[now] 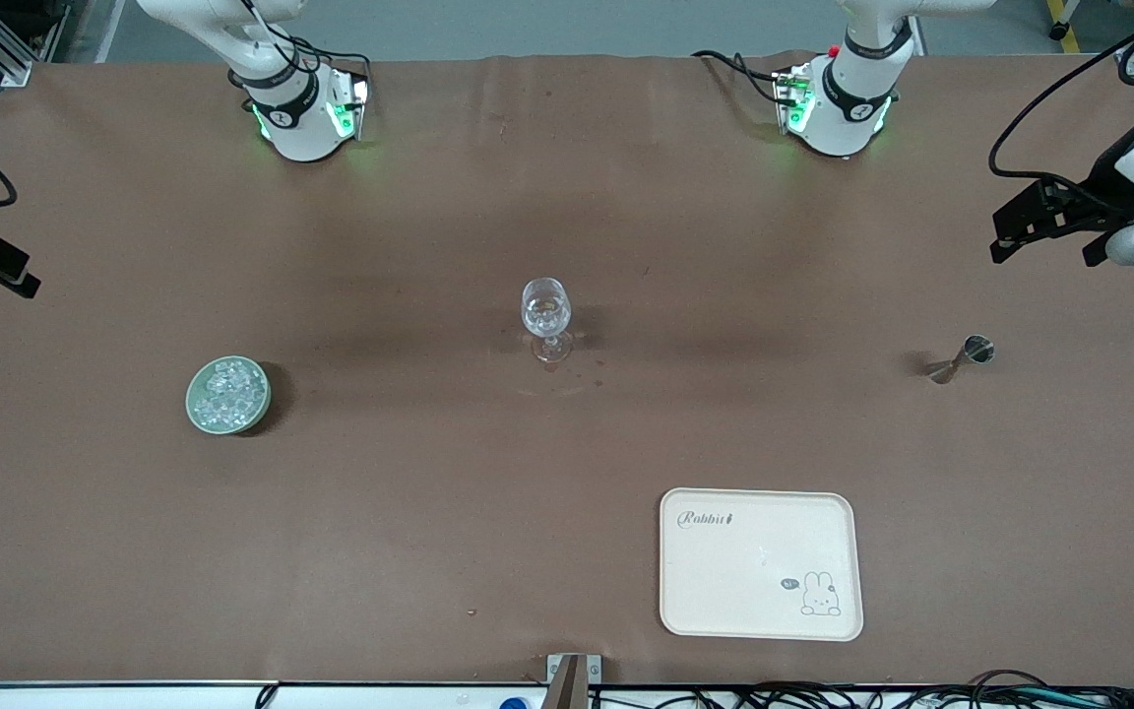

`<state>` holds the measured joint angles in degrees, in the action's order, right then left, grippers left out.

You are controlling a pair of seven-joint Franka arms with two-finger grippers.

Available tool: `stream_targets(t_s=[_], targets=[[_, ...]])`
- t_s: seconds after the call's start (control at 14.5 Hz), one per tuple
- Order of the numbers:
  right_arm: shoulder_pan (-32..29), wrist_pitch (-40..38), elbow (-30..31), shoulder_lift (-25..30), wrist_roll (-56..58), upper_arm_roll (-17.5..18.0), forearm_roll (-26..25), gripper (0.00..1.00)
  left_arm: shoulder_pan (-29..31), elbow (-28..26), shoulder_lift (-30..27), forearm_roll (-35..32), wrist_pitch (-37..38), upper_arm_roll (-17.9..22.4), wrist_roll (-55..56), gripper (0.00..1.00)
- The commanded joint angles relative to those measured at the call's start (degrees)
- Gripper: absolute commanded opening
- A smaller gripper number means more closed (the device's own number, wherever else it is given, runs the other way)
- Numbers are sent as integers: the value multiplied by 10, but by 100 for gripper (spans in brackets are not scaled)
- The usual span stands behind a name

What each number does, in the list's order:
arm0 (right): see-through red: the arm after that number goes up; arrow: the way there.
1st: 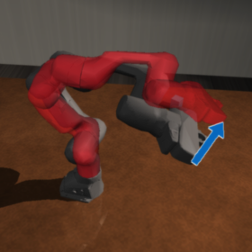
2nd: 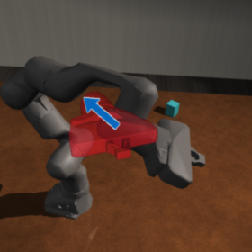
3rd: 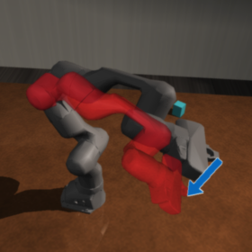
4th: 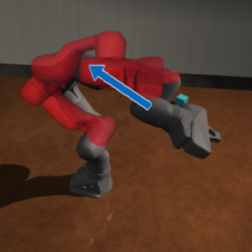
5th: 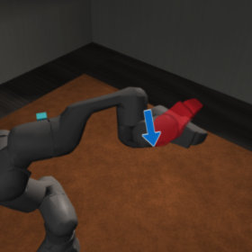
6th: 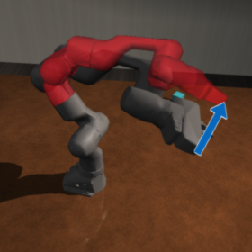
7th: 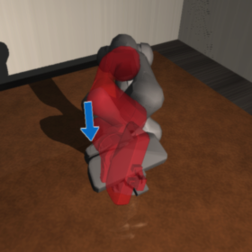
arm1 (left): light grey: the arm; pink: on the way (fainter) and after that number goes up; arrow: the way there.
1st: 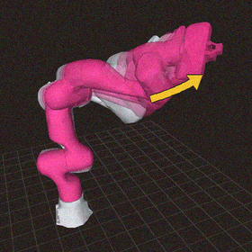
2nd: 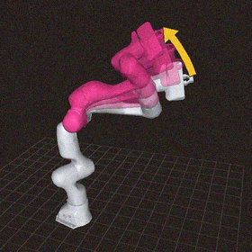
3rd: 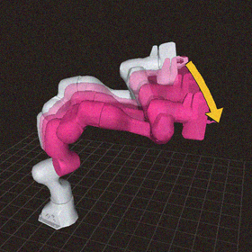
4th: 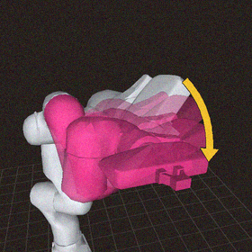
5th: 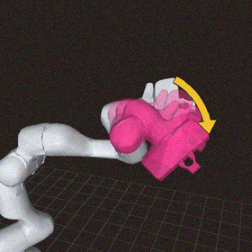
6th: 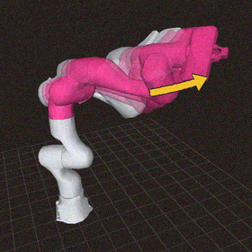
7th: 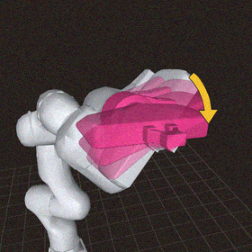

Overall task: Pour wine and add ice with both arms
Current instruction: 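Move the left gripper toward the jigger while the right gripper reaches the bowl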

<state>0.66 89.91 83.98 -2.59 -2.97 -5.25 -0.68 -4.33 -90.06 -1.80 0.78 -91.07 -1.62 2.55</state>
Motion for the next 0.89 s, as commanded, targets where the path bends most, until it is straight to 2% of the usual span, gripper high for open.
stream_targets(t_s=[0.0, 0.28, 0.48, 0.69, 0.83], targets=[[-11, 3, 25, 23, 6, 9, 4, 100, 2, -6, -8, -12, -8, -6, 11, 100], [-11, 3, 25, 22, 6, 9, 4, 100, 3, -6, -8, -10, -3, -6, 12, 100], [-9, 4, 28, 22, 7, 9, 4, 100, 6, -6, -8, -4, -1, 19, 9, 100], [-5, 32, 71, 22, 8, 10, 3, 100, 5, -5, 4, -1, 2, 56, 13, 100], [-5, 64, 117, 22, 8, 10, 3, 100, 6, -6, 21, 32, 2, 85, 80, 100]])
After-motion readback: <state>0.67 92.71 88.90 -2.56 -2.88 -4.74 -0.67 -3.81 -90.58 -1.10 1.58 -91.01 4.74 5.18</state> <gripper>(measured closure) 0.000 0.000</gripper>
